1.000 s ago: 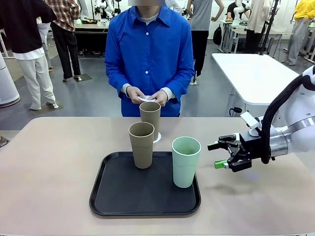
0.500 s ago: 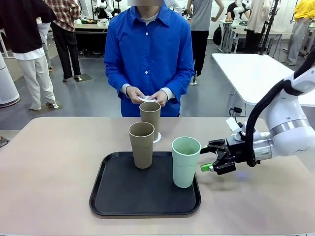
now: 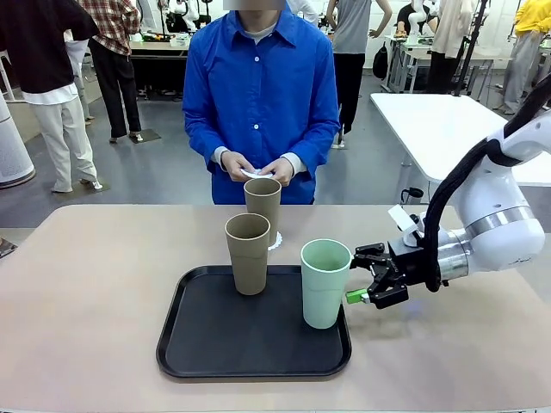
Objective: Place coasters on the table and set cups on them.
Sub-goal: Take one Reusable plastic cup from the Flat Tray and place it on a coaster set by the human.
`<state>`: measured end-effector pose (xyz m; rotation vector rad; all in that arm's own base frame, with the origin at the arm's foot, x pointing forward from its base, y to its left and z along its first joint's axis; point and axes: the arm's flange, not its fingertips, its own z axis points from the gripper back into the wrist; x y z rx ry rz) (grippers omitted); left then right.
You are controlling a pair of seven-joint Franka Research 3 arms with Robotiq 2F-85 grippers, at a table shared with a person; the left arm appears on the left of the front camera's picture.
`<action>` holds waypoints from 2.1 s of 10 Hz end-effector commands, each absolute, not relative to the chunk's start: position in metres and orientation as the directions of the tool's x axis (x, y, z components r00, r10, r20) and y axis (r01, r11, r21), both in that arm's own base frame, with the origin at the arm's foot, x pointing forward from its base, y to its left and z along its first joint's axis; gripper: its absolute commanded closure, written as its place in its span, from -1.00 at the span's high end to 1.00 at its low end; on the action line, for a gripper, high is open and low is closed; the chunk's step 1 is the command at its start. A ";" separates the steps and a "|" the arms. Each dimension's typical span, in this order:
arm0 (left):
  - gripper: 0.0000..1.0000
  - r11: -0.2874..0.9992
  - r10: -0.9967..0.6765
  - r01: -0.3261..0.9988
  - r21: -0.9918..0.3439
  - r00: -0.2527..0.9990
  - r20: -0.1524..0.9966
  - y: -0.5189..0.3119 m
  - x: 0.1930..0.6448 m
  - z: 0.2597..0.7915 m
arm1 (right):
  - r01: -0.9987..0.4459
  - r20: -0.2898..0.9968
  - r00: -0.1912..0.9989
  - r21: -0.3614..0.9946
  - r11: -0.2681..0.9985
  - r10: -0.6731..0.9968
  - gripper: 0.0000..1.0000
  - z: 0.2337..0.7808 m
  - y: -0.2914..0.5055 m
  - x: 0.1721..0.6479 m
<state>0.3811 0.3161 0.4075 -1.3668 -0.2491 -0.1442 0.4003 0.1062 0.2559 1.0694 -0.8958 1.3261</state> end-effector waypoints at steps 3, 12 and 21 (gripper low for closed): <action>1.00 0.195 0.042 0.248 -0.949 0.965 0.260 0.317 0.379 0.410 | -0.987 0.966 0.025 0.064 -0.146 0.259 1.00 0.257 0.100 0.396; 1.00 0.195 0.042 0.248 -0.949 0.965 0.260 0.317 0.379 0.410 | -0.981 0.968 0.047 0.091 -0.171 0.246 1.00 0.235 0.124 0.416; 1.00 0.195 0.042 0.248 -0.949 0.965 0.260 0.317 0.379 0.410 | -0.965 0.973 0.059 0.113 -0.236 0.222 1.00 0.226 0.148 0.424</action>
